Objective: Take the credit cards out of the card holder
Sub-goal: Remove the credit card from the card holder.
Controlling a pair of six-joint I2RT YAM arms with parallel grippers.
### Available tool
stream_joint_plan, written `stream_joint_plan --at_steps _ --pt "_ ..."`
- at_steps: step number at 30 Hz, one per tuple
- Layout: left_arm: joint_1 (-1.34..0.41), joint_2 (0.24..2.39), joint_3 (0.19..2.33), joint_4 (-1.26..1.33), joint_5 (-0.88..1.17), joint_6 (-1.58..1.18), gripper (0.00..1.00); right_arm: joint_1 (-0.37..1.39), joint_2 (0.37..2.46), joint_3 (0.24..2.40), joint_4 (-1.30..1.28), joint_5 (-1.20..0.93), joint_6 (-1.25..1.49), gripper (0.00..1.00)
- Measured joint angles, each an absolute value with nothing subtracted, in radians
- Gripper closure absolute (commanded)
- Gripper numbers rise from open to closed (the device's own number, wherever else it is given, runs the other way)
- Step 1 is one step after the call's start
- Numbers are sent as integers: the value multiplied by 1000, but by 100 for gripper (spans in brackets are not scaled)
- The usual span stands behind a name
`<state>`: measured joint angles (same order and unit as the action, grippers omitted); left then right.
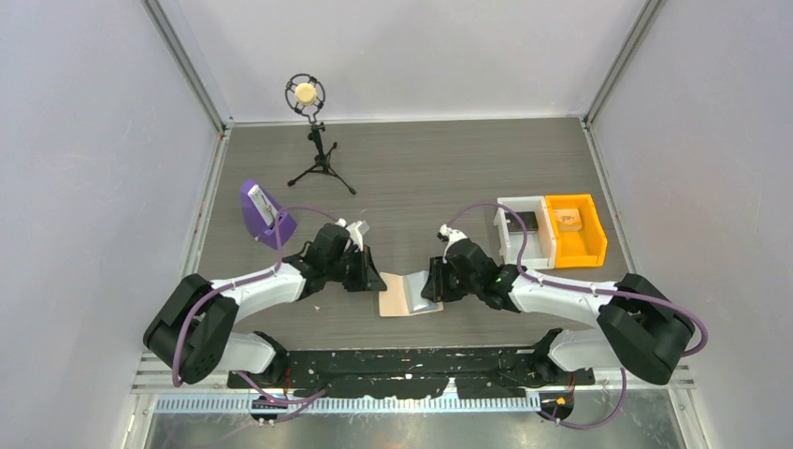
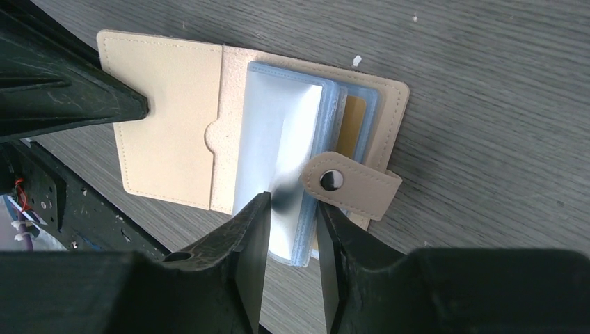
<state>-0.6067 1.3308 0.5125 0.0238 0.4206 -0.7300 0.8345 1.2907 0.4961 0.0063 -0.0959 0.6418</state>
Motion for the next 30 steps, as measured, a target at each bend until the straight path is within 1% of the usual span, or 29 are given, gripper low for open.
stream_joint_plan --at_steps 2,5,10,16,19,24,30 --pt "-608 1330 512 24 419 -730 92 834 1286 499 6 -99 638 59" --pt "-609 1330 512 24 418 -730 91 835 1278 502 6 -105 636 59" --pt "-611 1324 506 25 418 -735 86 837 1241 502 18 -128 635 57" --pt "-617 1316 501 24 418 -751 76 842 1224 502 83 -183 634 55" --pt "-618 1309 500 24 418 -755 68 844 1224 502 110 -208 635 55" --pt "-618 1282 493 24 418 -768 56 846 1239 504 140 -238 635 60" --pt "-618 1252 485 24 414 -789 50 857 1253 515 157 -259 635 63"
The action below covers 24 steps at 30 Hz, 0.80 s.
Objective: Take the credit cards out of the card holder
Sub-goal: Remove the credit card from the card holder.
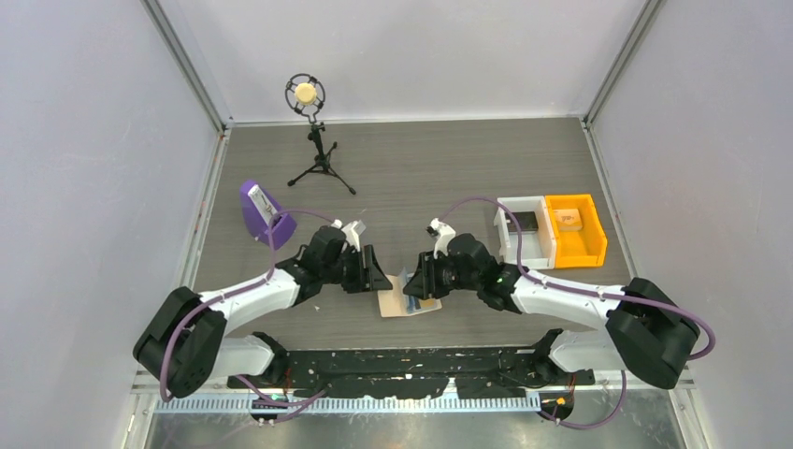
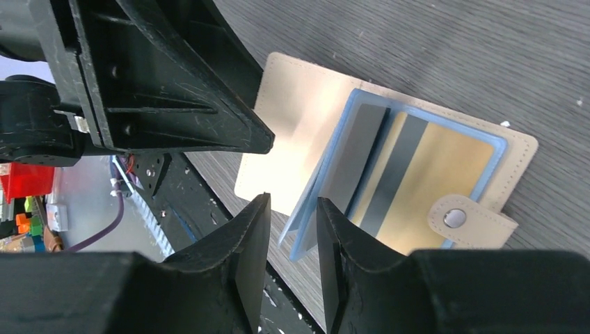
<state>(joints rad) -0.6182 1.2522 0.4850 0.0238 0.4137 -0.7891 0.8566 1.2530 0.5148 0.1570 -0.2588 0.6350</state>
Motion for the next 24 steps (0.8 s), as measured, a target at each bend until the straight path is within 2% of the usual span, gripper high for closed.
stream_joint_plan --at_steps 12,24 --pt "-618 1156 485 -20 362 -832 39 884 1306 537 185 -286 635 73" --pt "-618 1193 482 32 370 -854 49 900 1349 538 222 -291 640 73"
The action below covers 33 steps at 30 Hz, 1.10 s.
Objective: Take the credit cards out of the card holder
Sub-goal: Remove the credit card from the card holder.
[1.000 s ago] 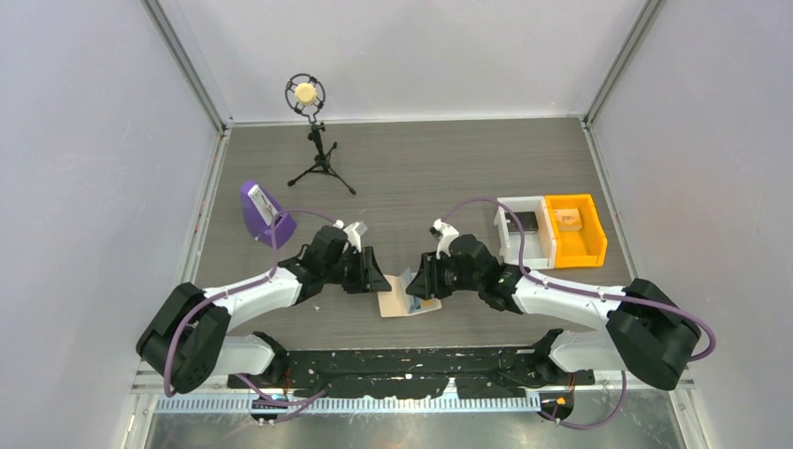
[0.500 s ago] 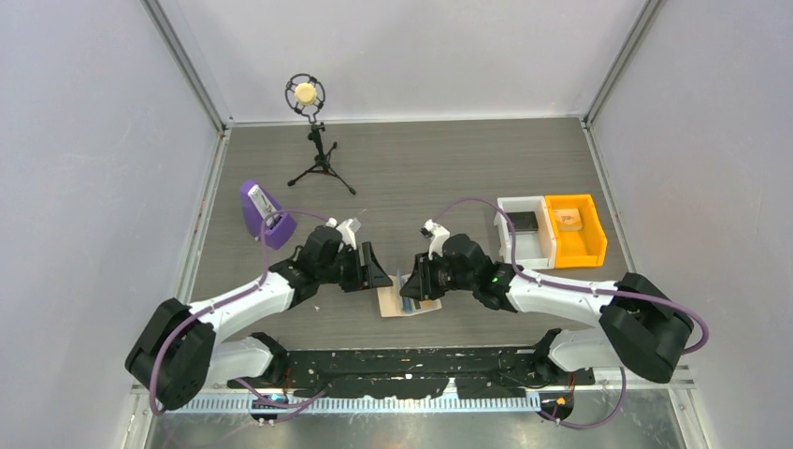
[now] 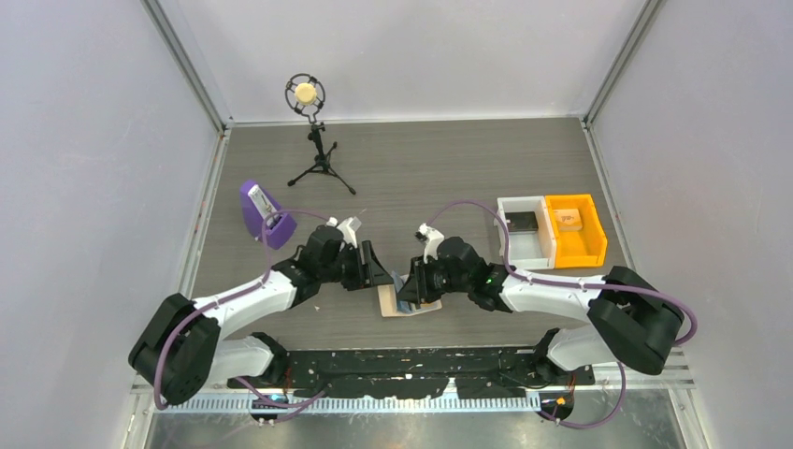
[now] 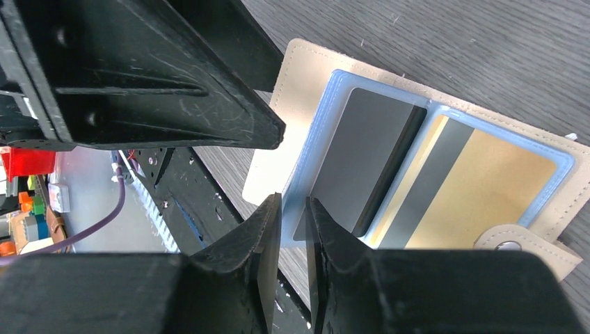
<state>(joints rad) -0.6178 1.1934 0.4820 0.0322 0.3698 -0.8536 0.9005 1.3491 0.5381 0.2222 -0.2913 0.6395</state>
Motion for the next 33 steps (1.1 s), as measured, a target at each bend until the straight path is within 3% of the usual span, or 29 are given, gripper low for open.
stream_joint_plan --at_steps 7,12,24,33 --pt "-618 1228 479 75 395 -858 49 900 1361 538 224 -290 643 59" --pt "-618 1228 473 94 405 -858 49 901 1374 538 224 -290 646 58" --pt "-618 1228 469 99 405 -856 70 902 1374 538 223 -289 654 48" --pt "-618 1234 469 99 404 -856 82 902 1324 538 208 -268 655 51"
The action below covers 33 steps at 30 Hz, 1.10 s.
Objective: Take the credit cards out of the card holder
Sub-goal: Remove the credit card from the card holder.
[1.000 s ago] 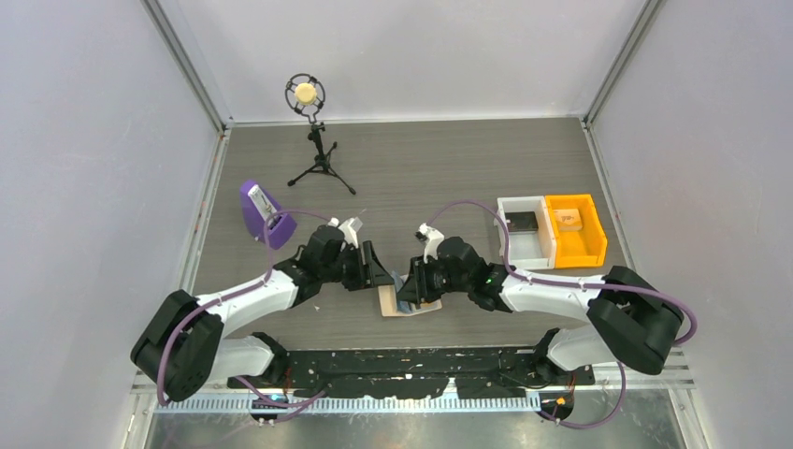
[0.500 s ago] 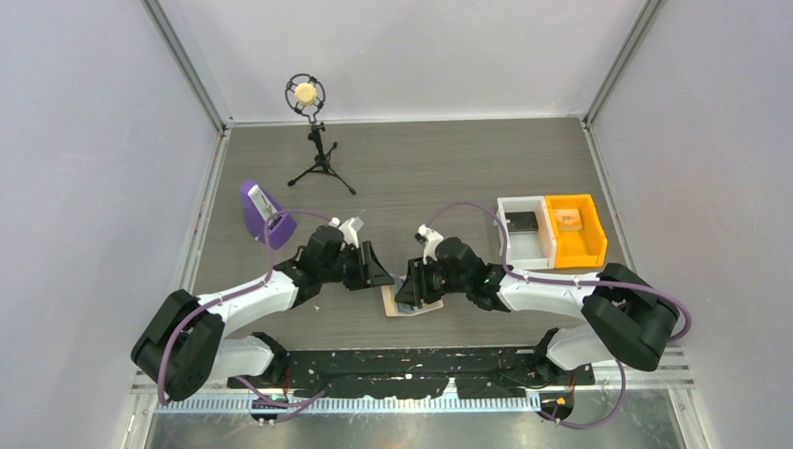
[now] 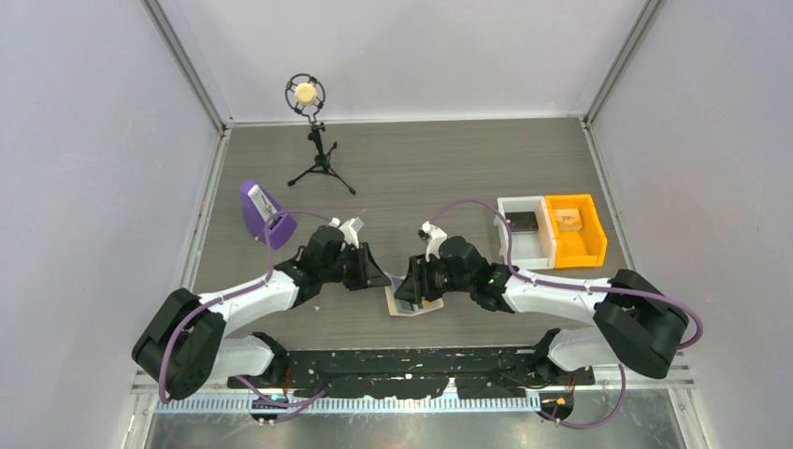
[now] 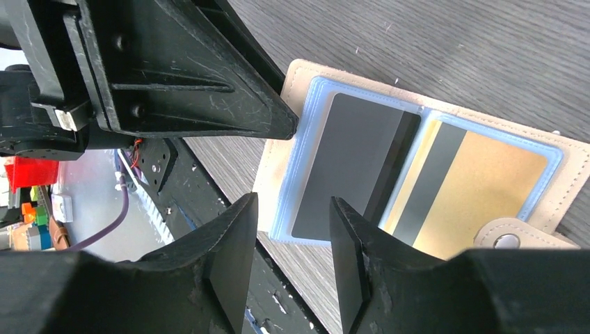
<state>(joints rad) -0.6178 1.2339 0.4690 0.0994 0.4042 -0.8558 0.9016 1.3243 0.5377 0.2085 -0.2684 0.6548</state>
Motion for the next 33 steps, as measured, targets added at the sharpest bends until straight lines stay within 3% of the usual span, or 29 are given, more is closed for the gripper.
stream_joint_plan --at_steps 7,17,22,27,33 --pt "-618 1238 469 100 405 -852 100 902 1322 537 202 -254 657 41" --pt "-618 1240 469 100 412 -849 100 902 1348 538 196 -246 657 30" --pt "-618 1240 469 100 412 -849 100 912 1349 553 148 -221 655 35" --pt "-618 1240 469 100 412 -848 100 920 1349 565 125 -198 648 50" --pt "-618 1240 469 99 412 -842 100 921 1349 565 94 -175 648 50"
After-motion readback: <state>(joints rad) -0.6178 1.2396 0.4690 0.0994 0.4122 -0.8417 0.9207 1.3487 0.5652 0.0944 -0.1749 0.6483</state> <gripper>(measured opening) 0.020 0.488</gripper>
